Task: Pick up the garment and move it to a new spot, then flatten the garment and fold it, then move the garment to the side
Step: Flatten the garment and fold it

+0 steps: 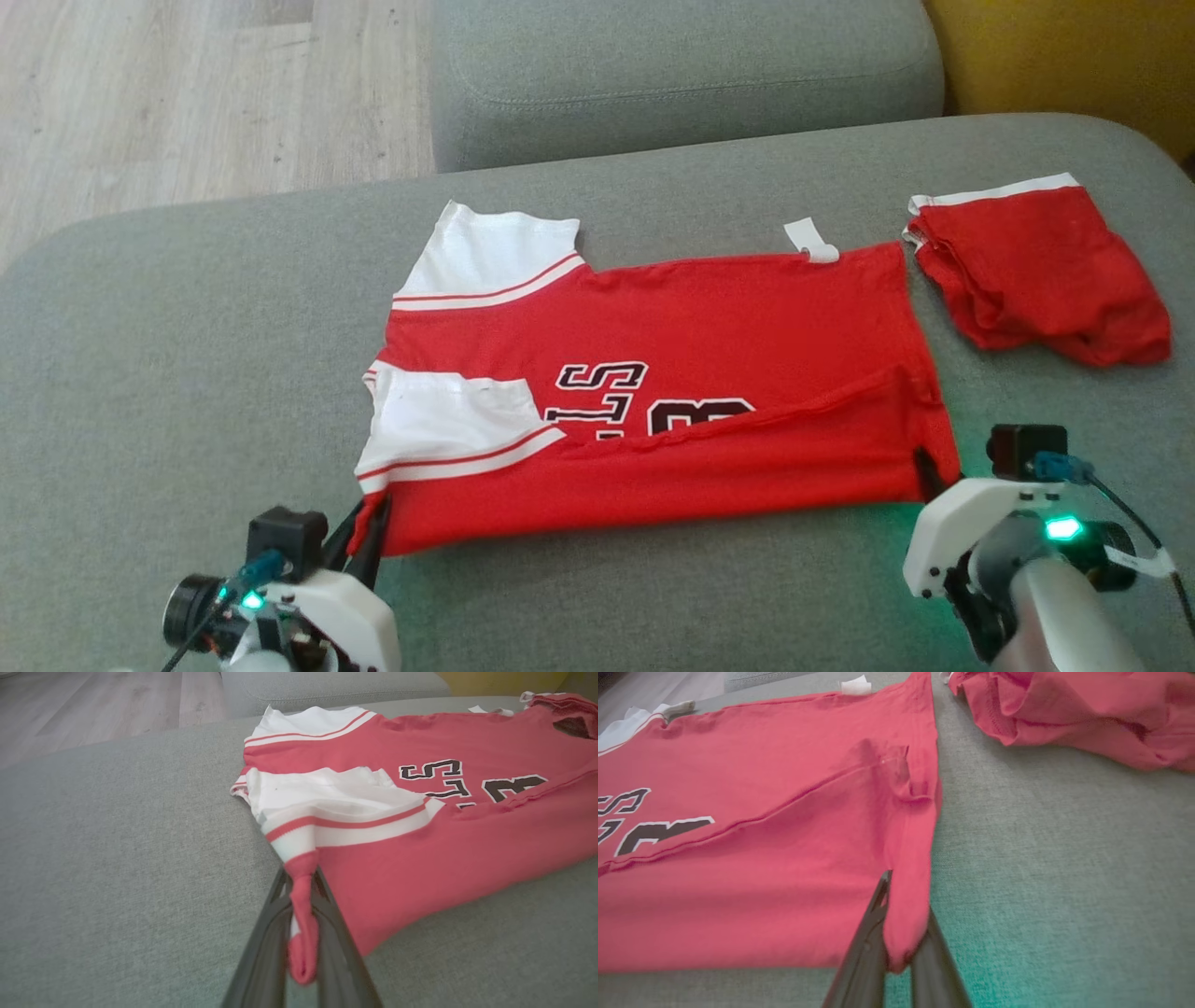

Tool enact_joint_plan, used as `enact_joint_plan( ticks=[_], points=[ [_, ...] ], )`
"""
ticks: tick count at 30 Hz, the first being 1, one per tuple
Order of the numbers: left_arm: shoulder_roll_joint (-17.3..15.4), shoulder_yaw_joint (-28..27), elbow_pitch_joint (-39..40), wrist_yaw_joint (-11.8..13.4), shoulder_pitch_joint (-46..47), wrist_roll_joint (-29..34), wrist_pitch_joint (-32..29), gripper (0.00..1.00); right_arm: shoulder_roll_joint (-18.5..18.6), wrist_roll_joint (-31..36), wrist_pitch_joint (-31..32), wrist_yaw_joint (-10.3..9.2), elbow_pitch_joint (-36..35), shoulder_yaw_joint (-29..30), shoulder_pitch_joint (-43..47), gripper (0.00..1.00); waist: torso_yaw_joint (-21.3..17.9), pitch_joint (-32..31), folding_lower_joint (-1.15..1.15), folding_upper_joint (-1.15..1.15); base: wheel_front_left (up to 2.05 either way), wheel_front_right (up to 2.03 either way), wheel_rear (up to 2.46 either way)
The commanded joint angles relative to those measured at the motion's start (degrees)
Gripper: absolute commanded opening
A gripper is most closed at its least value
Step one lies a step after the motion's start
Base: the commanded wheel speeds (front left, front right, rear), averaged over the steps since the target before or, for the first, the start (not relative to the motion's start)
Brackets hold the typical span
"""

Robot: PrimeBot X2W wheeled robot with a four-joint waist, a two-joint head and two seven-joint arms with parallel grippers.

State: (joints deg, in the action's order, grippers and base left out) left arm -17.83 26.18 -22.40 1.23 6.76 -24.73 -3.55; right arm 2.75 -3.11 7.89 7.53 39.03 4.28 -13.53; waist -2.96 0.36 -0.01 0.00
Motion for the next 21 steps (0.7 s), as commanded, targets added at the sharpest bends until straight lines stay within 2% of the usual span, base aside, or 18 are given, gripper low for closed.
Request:
enact_joint_plan(
  ticks=[1,5,6,7,8,9,10,13,17,21],
  points=[
    [-1.93,-1.86,2.73,0.48,1.88,-0.05,-0.84,0.0,0.13,-0.96,0.91,-0.04,-4.76,-0.99,-0.25,0.0,0.09,0.37,0.01,0.0,0.0,0.0,0.0],
    [-1.94,-1.36,3.98,0.76,1.48,0.0,-1.67,0.0,0.13,-2.39,2.58,-0.04,-9.32,-1.27,1.81,0.0,0.06,0.91,0.01,0.0,0.0,0.0,0.0],
    [-2.1,-1.25,4.21,1.07,1.53,0.33,-1.72,0.0,0.13,-2.62,2.73,-0.04,-10.77,-0.97,2.36,0.06,0.07,1.15,0.01,0.0,0.0,0.0,0.0],
    [-2.17,-1.17,4.39,1.38,1.62,0.61,-1.68,0.0,0.13,-2.69,2.68,-0.04,-12.14,-0.83,2.86,0.82,0.11,1.36,0.01,0.0,0.0,0.0,0.0],
    [-2.17,-1.14,4.49,1.64,1.71,0.77,-1.6,0.0,0.13,-3.2,2.72,-0.04,-13.25,-0.89,3.35,1.0,0.15,1.54,0.01,0.0,0.0,0.0,0.0],
    [-2.11,-1.26,4.51,2.09,1.8,0.93,-1.28,0.45,0.13,-3.73,2.8,-0.04,-14.21,-1.1,3.82,1.0,0.18,1.7,0.01,0.0,0.0,0.0,0.0],
    [-1.95,-1.66,4.46,2.88,1.94,1.04,-0.7,1.0,0.13,-4.0,2.7,-0.04,-15.21,-1.31,4.22,1.0,0.2,1.89,0.01,0.0,0.0,0.0,0.0],
    [-1.62,-2.09,4.38,4.18,2.48,1.54,0.73,1.0,0.13,-5.46,-0.19,-0.04,-18.21,-0.79,4.72,1.0,0.18,2.41,0.01,0.0,0.0,0.0,0.0],
    [-0.63,-3.55,4.55,5.78,3.88,1.54,4.56,1.0,0.13,-8.74,-7.11,-0.04,-21.2,-1.2,4.19,1.0,-0.05,3.45,0.01,0.0,0.0,0.0,0.0],
    [0.56,-5.61,5.0,5.75,5.49,-0.33,8.0,1.0,0.13,-14.13,-15.13,-0.04,-22.91,-2.55,2.69,1.0,-0.73,5.0,0.01,0.0,0.0,0.0,0.0]
  ],
)
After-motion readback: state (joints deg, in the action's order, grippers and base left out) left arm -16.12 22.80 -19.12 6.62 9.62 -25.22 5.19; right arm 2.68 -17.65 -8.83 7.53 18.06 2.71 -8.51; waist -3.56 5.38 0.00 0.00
